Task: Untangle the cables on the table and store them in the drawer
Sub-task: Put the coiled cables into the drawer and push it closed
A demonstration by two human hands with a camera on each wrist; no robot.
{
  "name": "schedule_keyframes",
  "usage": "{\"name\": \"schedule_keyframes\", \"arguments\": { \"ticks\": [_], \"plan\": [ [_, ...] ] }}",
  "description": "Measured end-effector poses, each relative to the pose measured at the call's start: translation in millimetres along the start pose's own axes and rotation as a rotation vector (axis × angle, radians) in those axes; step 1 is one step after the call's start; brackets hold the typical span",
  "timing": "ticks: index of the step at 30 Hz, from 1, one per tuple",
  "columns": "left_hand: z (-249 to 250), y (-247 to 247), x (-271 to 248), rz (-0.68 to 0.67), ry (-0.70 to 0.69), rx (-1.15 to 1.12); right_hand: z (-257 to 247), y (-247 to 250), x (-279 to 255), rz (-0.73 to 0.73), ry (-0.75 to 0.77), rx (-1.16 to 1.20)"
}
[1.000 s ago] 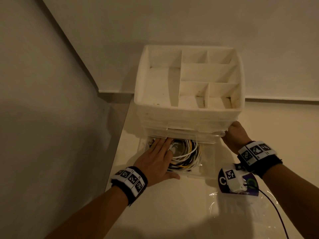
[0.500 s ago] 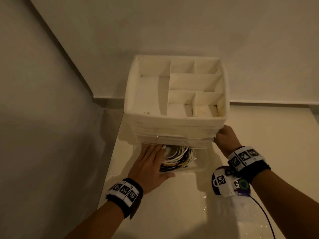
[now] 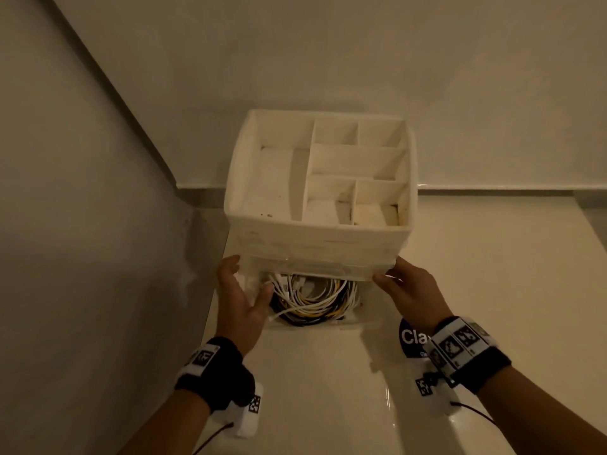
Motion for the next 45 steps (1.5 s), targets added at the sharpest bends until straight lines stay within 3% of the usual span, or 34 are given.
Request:
{"name": "schedule_keyframes", "arguments": {
  "ticks": [2,3,7,9,11,13,15,17,20,23,29,37,45],
  "plan": [
    [-2,-6,8,-0.165,0.051,-0.210,-3,-2,0,0.038,0.001,-0.021],
    [-5,-5,10,-0.179,0.039,-0.193,-6,-6,0,0.037,-0.006,-0.029],
    [-4,2,25,0.032,0.060,0.057,-9,-11,-4,0.047,-0.039,-0.021],
    [-1,9,30,0.020,0.074,0.033,-5,-12,-6,-0.013,-0.056,0.034],
    [-7,18,31,-0.145,0.087,-0.058,2,-13,-11,-0.153,-0.081,0.214],
    [-16,28,23,-0.401,0.151,-0.156,6,-10,-16,-0.307,-0.093,0.268],
    [-22,34,15,-0.632,0.177,-0.040,3,-6,-19,-0.417,-0.072,0.177],
    [-26,33,12,-0.738,0.129,0.140,2,-4,-19,-0.458,-0.065,0.085],
    [-29,28,17,-0.709,0.148,0.123,4,-6,-17,-0.415,-0.060,-0.045],
    [-26,26,21,-0.674,0.113,0.072,5,-8,-18,-0.357,-0.065,-0.021],
    [-35,27,33,-0.439,0.145,0.034,8,-18,-17,-0.225,-0.084,0.064],
    [-29,6,36,-0.092,0.161,0.026,9,-32,-11,0.161,-0.141,0.091],
    [-18,-1,48,0.004,0.192,0.184,8,-36,3,0.287,-0.211,0.094]
  ]
}}
Point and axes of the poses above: each hand's wrist, its own x-axis towards the middle knuckle, its own y-axis out of the back of the hand, z = x × y, the point moved 2 cm from there along x, towards the middle knuckle, and after that the axes turned 9 degrees about -z, right-handed, at the moved point
